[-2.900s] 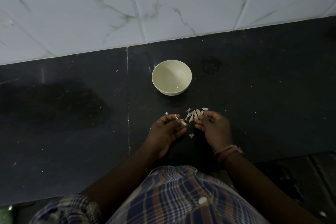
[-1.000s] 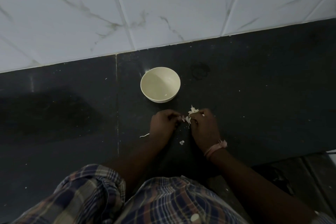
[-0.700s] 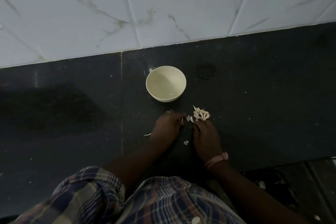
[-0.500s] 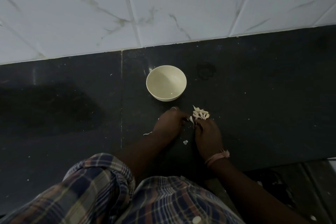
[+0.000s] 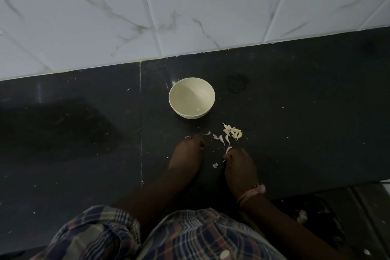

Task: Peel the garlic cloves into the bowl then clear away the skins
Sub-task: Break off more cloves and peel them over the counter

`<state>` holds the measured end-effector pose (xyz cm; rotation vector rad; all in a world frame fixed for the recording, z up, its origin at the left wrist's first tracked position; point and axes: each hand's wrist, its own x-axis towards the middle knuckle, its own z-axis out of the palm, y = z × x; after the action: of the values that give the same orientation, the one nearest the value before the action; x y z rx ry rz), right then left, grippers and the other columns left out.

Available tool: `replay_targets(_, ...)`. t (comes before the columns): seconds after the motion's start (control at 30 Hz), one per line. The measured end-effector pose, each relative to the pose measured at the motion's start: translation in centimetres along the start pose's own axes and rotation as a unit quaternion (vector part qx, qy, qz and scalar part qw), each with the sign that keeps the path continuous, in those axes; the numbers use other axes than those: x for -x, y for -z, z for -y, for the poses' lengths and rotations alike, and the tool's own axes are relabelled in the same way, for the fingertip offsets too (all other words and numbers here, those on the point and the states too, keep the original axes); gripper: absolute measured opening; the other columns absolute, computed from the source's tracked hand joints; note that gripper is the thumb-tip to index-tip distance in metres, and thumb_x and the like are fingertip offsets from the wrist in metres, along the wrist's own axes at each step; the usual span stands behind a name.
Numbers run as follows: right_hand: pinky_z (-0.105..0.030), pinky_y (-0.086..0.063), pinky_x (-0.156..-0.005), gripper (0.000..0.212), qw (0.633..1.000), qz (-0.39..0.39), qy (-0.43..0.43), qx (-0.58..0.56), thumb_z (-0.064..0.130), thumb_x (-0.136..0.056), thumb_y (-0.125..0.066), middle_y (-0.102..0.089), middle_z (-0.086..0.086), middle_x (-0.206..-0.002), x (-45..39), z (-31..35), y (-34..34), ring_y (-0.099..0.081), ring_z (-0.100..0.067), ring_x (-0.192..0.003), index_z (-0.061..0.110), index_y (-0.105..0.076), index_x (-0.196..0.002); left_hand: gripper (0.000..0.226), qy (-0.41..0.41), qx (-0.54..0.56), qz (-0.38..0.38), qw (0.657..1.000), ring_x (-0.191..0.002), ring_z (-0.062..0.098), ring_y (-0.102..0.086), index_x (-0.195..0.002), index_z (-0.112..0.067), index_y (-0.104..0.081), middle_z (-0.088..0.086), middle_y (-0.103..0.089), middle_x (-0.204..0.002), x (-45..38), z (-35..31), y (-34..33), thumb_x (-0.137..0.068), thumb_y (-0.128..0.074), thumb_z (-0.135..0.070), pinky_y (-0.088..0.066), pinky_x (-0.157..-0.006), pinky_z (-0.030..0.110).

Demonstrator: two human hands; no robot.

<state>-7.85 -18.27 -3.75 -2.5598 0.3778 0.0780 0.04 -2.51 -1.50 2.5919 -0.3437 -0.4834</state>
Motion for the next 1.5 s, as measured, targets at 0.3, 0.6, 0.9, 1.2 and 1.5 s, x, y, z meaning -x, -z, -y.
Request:
replay_targets(0.3, -0.029, -0.037, -0.101, 0.025, 0.996, 0.034, 0.068, -0.035, 0.007, -0.096, -0.058, -0.056, -0.020, -0.125, -1.2, 4.2, -2.2, -0.056, -0.033, -0.114, 0.000, -0.066, -0.119, 0.024, 0.039, 0.011, -0.078, 0.996, -0.088, 0.028, -0.066, -0.107, -0.017, -0.072, 0.012, -0.062, -0.110, 1.1, 1.3, 1.1, -0.099, -0.052, -0.008, -0.054, -0.078, 0.037)
replay_targets(0.6, -0.027, -0.047, -0.087, 0.025, 0.988, -0.030, 0.071, -0.131, 0.000, -0.092, -0.050, -0.067, -0.009, -0.101, 0.2, 4.7, -2.1, -0.058, -0.014, -0.092, 0.008, -0.072, -0.102, 0.028, 0.030, 0.061, -0.123, 0.990, -0.095, 0.022, -0.063, -0.117, -0.023, -0.072, 0.007, -0.065, -0.112, 2.3, 2.2, 0.6, -0.097, -0.057, -0.011, -0.049, -0.078, 0.029)
replay_targets(0.9, -0.027, -0.044, -0.081, 0.012, 0.993, -0.073, -0.007, -0.096, 0.009, -0.098, -0.058, -0.063, -0.007, -0.098, -2.0, 0.3, -0.3, -0.056, -0.017, -0.091, 0.009, -0.071, -0.098, 0.033, -0.115, 0.013, -0.016, 0.993, -0.105, 0.024, -0.058, -0.118, -0.032, -0.075, 0.001, -0.067, -0.112, 1.9, 1.2, -1.1, -0.085, -0.077, -0.034, -0.040, -0.084, 0.027)
replay_targets(1.2, -0.010, -0.040, -0.079, 0.008, 0.994, -0.060, 0.009, -0.091, 0.012, -0.097, -0.059, -0.059, 0.000, -0.100, -1.5, 0.0, -0.2, -0.051, -0.008, -0.090, 0.014, -0.067, -0.099, 0.026, -0.138, 0.035, -0.052, 0.988, -0.111, 0.018, -0.062, -0.119, -0.032, -0.075, -0.001, -0.066, -0.123, 0.0, -0.2, -0.4, -0.096, -0.065, -0.025, -0.052, -0.089, 0.032)
replay_targets(1.5, -0.035, -0.046, -0.080, 0.009, 0.995, -0.067, -0.004, -0.070, 0.015, -0.097, -0.060, -0.060, -0.006, -0.096, -2.1, 0.0, -0.7, -0.054, -0.018, -0.087, 0.012, -0.064, -0.089, 0.022, -0.148, -0.005, -0.018, 0.989, -0.110, 0.022, -0.063, -0.113, -0.030, -0.075, 0.001, -0.065, -0.121, -1.2, -1.0, -0.9, -0.096, -0.062, -0.025, -0.053, -0.089, 0.038)
